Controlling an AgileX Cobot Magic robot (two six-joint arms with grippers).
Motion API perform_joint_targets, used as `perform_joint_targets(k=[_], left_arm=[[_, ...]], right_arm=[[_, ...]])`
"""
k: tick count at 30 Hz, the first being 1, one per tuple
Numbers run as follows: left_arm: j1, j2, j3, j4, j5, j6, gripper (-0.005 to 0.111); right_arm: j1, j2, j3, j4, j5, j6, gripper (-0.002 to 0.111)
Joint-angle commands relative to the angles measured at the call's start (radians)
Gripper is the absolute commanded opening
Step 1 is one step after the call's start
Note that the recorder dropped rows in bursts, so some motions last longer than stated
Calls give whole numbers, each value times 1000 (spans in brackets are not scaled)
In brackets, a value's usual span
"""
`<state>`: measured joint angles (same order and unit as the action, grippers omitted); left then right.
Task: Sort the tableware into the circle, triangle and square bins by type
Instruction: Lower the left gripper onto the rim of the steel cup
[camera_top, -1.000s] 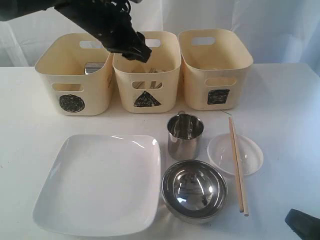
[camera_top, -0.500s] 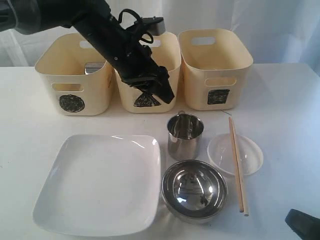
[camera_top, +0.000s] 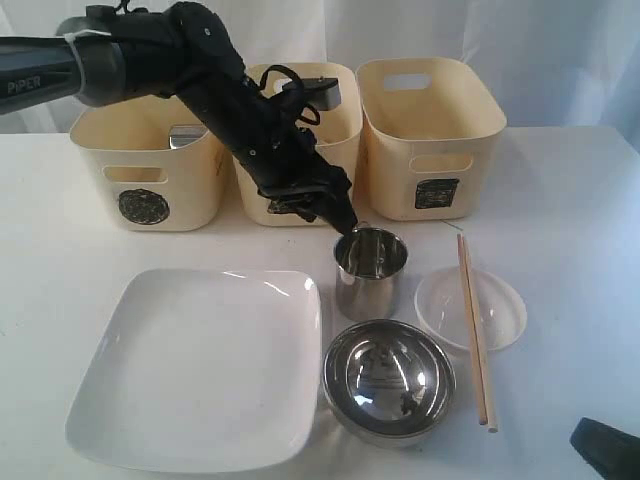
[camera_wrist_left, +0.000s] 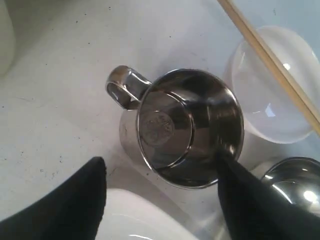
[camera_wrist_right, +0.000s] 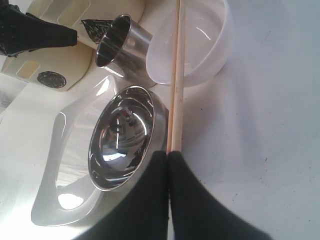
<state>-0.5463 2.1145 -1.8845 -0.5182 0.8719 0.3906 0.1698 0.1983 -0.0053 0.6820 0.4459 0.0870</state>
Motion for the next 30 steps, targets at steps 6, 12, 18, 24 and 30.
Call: perform_joint_targets(k=[6,12,18,24,30], left_arm=[[-4,54,-6,-12,-35,-29,67],[-8,73,-6,-35,-56,-32,67],[-32,96,-6,-35,-64,-32,67],[-55,113,-6,-35,-84,-35,62],[-57,113,-6,-41,-97,-36,21]], right_arm=[[4,-7,5,-3,-5,1,0],[4,-7,5,-3,-5,1,0],[4,-7,5,-3,-5,1,0],[4,-7,5,-3,-5,1,0],[4,-7,5,-3,-7,1,0]])
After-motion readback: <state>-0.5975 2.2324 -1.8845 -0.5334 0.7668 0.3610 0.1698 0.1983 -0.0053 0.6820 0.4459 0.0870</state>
